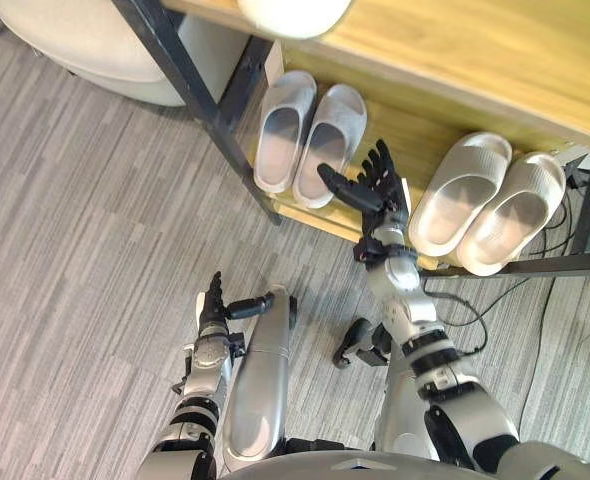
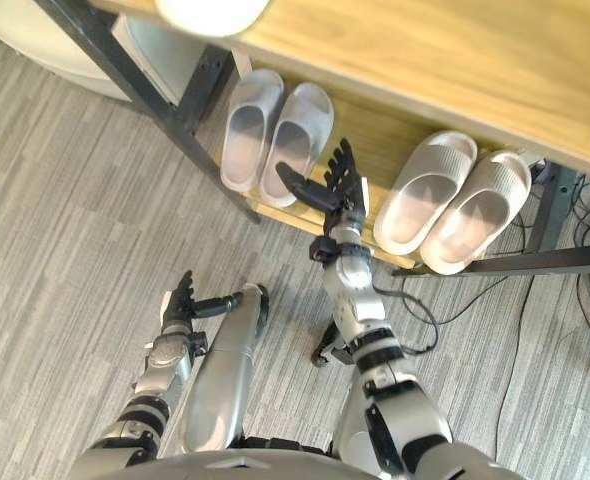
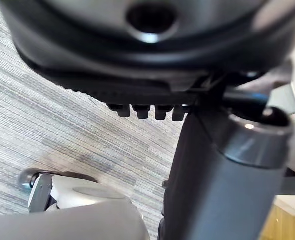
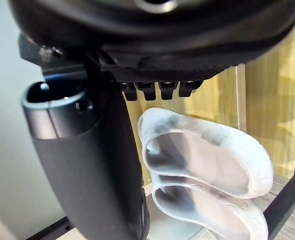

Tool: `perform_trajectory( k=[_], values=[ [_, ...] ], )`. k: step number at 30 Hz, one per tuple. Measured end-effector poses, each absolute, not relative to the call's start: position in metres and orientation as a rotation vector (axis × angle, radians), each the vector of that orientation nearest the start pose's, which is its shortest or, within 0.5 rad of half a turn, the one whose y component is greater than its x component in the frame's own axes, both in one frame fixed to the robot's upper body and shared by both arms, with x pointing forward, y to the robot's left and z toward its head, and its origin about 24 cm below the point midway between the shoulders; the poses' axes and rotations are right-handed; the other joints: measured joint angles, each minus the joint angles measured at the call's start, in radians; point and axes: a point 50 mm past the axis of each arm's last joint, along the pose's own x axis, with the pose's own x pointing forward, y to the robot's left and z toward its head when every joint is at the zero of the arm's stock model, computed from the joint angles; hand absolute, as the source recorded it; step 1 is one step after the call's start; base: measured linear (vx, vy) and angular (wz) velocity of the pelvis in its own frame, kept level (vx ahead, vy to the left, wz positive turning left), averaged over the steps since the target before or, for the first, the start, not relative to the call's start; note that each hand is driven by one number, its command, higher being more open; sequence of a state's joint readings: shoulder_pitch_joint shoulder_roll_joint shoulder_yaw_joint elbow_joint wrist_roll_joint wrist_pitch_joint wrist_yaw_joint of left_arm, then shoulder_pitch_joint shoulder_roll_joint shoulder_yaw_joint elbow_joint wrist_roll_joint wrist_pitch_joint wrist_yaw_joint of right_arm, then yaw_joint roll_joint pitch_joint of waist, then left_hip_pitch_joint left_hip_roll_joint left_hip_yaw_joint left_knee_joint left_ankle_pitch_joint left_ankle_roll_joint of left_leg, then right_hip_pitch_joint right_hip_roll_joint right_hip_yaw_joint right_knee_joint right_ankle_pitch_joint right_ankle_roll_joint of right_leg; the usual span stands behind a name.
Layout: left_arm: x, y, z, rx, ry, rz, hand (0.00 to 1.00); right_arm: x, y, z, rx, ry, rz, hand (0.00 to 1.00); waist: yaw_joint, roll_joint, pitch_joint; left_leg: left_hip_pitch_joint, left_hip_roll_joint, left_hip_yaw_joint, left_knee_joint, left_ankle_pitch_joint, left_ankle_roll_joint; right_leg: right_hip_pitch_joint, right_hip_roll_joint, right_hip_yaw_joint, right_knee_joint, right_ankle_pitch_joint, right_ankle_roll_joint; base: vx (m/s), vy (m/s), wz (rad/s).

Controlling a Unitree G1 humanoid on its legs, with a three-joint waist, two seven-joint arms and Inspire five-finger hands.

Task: Organize the slippers on the shoe rack

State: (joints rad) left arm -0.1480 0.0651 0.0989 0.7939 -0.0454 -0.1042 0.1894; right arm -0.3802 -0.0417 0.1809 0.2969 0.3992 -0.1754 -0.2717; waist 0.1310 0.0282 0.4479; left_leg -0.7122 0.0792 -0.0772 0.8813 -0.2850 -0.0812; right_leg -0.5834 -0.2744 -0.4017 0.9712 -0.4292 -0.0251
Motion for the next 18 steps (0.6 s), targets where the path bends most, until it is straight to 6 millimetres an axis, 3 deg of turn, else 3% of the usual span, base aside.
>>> perform_trajectory(
  k=[5,10,15,18],
  values=[
    [0.219,0.194,-0.097,0.078,0.623,0.279,1.00,0.299,-0.117,0.080,0.159,-0.193,-0.034,1.00,-0.021,-0.011,-0.013,0.127,0.005,0.022,-0.143,0.041,0.004,0.116,0.027,-0.006,-0.149,0.054,0.017,0.07,0.025,-0.06],
    [0.199,0.200,-0.116,0.259,0.752,0.185,1.00,0.271,-0.112,0.042,-0.056,-0.094,0.052,1.00,-0.050,-0.072,-0.089,0.338,0.009,0.074,-0.413,0.127,0.011,0.283,0.079,0.011,-0.417,0.166,0.045,0.13,0.055,-0.20],
    [0.182,0.189,-0.130,0.285,0.837,0.118,1.00,0.255,-0.117,0.021,-0.141,-0.024,0.084,1.00,-0.077,-0.079,-0.138,0.481,-0.002,0.112,-0.602,0.198,0.018,0.400,0.105,0.020,-0.601,0.248,0.067,0.11,0.054,-0.14],
    [0.163,0.188,-0.139,0.292,0.904,0.104,1.00,0.234,-0.121,-0.004,-0.157,0.079,0.104,1.00,-0.087,-0.066,-0.196,0.573,-0.003,0.144,-0.742,0.251,0.014,0.473,0.134,0.035,-0.737,0.313,0.076,0.09,0.011,-0.23]
  ],
)
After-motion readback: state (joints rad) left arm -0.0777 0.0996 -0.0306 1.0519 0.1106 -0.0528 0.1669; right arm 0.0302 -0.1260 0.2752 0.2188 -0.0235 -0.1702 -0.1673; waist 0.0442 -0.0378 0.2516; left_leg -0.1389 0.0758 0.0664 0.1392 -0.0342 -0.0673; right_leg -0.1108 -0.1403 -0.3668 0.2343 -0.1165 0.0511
